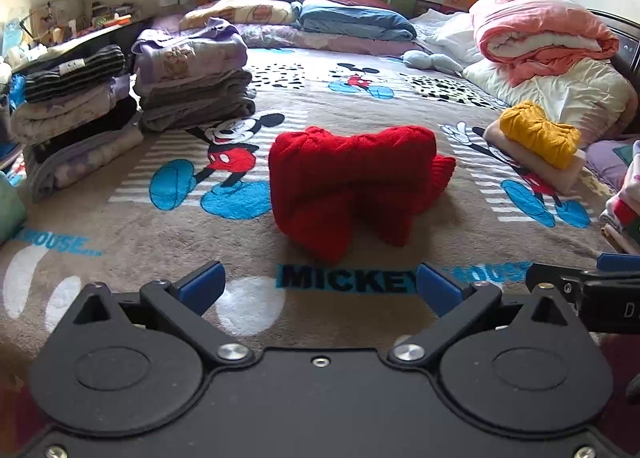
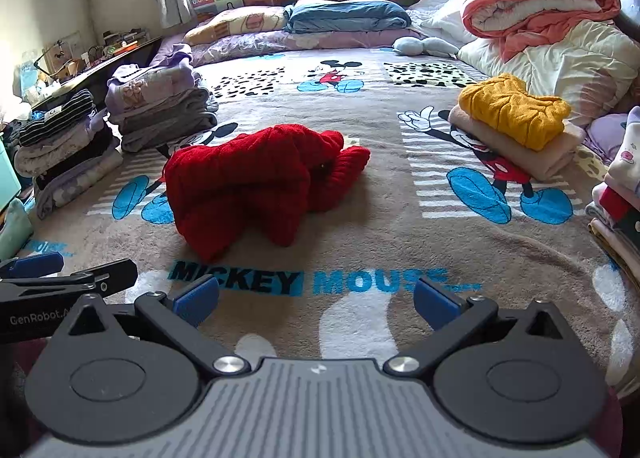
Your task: Fold clothes
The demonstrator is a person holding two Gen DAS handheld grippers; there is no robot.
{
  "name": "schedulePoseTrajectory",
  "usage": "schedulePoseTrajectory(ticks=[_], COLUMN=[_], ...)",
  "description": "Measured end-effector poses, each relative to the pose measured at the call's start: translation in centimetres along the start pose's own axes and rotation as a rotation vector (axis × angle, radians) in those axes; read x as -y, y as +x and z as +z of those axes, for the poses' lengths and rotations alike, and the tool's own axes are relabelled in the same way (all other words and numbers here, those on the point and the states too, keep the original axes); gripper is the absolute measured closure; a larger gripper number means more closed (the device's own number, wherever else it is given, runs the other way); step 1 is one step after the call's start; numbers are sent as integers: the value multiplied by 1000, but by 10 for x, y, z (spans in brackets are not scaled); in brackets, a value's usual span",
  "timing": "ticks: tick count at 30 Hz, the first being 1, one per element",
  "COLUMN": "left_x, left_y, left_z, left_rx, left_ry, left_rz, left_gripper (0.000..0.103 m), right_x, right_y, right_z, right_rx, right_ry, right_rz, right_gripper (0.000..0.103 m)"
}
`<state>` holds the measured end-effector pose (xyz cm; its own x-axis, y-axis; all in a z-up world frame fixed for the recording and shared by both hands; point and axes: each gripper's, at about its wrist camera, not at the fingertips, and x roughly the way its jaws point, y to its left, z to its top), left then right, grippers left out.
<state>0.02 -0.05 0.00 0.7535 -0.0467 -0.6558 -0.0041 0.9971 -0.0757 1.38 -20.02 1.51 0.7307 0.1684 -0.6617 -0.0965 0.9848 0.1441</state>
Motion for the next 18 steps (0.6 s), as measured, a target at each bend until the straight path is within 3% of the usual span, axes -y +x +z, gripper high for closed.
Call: schedulePoseTrajectory(ticks=[9,18], left_x=[4,2], left_y=[1,6], left_z=[1,-2], left_rx=[40,29], left_ry=[22,14], left_rz=[33,22], left_gripper=[0,0], right_x=[0,3], right_y=[4,8], right_z=[-3,-4], right_rx=[-20,-30], right_ry=[10,3], right_rz=[1,11], right_gripper=[0,0])
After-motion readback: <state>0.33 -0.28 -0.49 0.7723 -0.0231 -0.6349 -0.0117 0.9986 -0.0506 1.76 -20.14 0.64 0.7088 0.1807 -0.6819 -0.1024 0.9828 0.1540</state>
